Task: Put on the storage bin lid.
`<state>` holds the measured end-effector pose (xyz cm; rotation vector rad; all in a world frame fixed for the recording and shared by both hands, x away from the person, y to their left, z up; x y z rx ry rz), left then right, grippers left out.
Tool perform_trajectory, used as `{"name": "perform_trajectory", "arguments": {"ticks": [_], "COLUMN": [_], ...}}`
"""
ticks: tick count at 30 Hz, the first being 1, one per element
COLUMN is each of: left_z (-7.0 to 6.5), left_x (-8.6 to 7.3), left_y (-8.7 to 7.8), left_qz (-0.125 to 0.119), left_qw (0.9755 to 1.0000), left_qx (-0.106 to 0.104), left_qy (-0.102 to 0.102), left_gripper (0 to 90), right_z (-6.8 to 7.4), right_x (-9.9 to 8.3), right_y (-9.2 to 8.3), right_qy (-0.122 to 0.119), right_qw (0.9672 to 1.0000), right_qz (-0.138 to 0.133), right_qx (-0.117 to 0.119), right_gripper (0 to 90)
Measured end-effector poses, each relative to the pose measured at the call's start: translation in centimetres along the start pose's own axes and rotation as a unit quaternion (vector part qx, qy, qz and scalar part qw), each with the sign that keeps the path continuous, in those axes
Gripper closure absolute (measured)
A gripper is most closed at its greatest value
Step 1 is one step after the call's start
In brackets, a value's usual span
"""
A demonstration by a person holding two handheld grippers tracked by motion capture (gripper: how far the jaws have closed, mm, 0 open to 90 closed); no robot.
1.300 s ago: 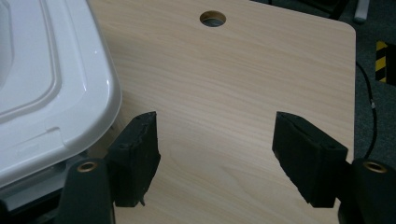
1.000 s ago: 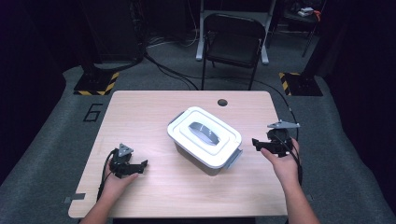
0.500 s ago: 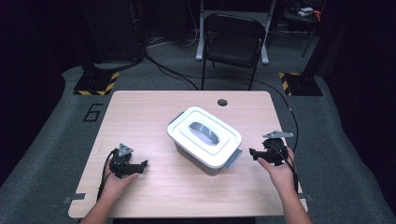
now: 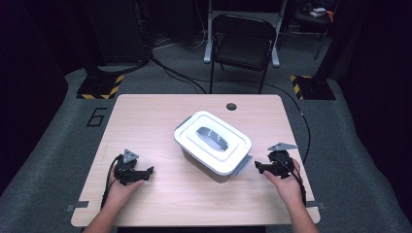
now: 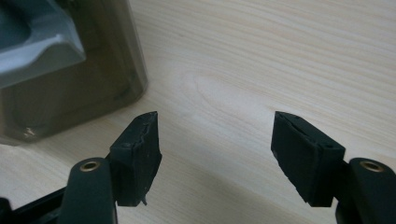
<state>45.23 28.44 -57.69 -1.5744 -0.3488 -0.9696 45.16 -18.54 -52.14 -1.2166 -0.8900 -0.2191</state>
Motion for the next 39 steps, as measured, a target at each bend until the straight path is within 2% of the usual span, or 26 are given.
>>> {"name": "perform_trajectory", "arguments": {"ticks": [6, 9, 10, 12, 18, 25, 31, 35, 38, 39], "left_z": [0.0, 0.0, 0.0, 0.0, 0.0, 0.0, 0.0, 0.0, 0.0, 0.0], "left_x": [0.0, 0.0, 0.0, 0.0, 0.0, 0.0, 0.0, 0.0, 0.0, 0.0], "left_y": [0.0, 0.0, 0.0, 0.0, 0.0, 0.0, 0.0, 0.0, 0.0, 0.0], "left_qz": [-0.001, -0.001, -0.001, -0.001, 0.000, -0.001, 0.000, -0.001, -0.001, -0.001], "left_qw": [1.0000, 1.0000, 1.0000, 1.0000, 1.0000, 1.0000, 1.0000, 1.0000, 1.0000, 1.0000], "left_qx": [0.000, 0.000, 0.000, 0.000, 0.000, 0.000, 0.000, 0.000, 0.000, 0.000], "left_qy": [0.000, 0.000, 0.000, 0.000, 0.000, 0.000, 0.000, 0.000, 0.000, 0.000], "left_gripper": [14.1, 14.1, 14.1, 14.1, 14.1, 14.1, 14.1, 14.1, 14.1, 14.1], "right_z": [0.3, 0.5, 0.4, 0.7, 1.5, 2.6, 3.0, 3.1, 2.9, 3.0], "right_x": [-0.6, -0.8, -1.0, -1.1, -1.4, -1.7, -2.1, -2.2, -2.3, -2.4], "right_y": [0.5, 0.7, 0.8, 1.0, 1.4, 2.2, 2.7, 2.8, 2.8, 2.7], "right_qy": [-0.011, -0.007, -0.015, -0.006, -0.033, -0.051, -0.065, -0.063, -0.071, -0.064], "right_qw": [0.9999, 0.9999, 0.9998, 0.9999, 0.9988, 0.9969, 0.9958, 0.9963, 0.9958, 0.9962], "right_qz": [-0.001, -0.002, 0.000, -0.001, -0.007, -0.011, 0.000, 0.002, 0.005, 0.005], "right_qx": [0.012, 0.011, 0.013, 0.015, 0.035, 0.060, 0.064, 0.058, 0.058, 0.058], "right_gripper": [32.0, 31.9, 31.6, 31.5, 31.3, 30.8, 30.1, 29.1, 28.8, 28.6]}}
Point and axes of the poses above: each handheld gripper's, and its own axes: y roughly forward along the jaws, x roughly out of its top, z roughly to its left, the point moved 7 cm from there along y, roughly forward along the jaws, and after that the axes turned 4 degrees about x, right-handed, at the moved point
